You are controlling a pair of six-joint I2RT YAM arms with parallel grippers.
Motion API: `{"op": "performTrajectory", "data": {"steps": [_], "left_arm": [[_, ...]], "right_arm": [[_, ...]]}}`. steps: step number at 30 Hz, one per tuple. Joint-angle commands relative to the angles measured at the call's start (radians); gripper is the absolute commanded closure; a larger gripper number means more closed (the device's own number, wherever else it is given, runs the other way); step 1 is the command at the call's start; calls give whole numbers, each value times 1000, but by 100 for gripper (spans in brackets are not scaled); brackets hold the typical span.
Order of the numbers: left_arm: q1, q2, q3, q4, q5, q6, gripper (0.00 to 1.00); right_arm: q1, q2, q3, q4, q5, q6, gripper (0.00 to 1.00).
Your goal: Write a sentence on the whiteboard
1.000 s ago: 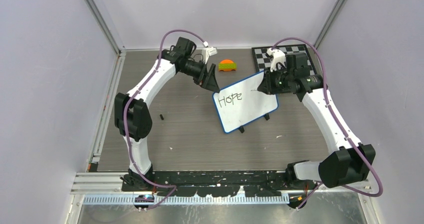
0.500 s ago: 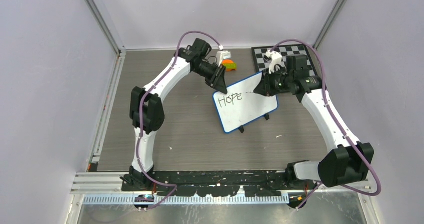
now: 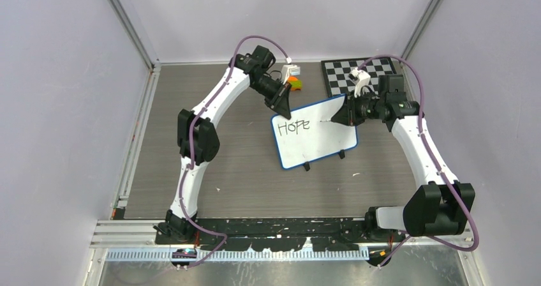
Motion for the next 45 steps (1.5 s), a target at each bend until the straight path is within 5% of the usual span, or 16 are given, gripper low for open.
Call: {"op": "performTrajectory", "data": {"steps": [1, 15, 45], "left_arm": [[-23, -5, 9, -35, -16, -4, 98], [-50, 3, 8, -10, -72, -45, 100], [-49, 2, -3, -8, -73, -41, 100]], "right_arm": [[0, -44, -21, 47, -45, -15, 100], [8, -29, -26, 167, 30, 83, 100], [98, 14, -24, 134, 146, 30, 100]]}}
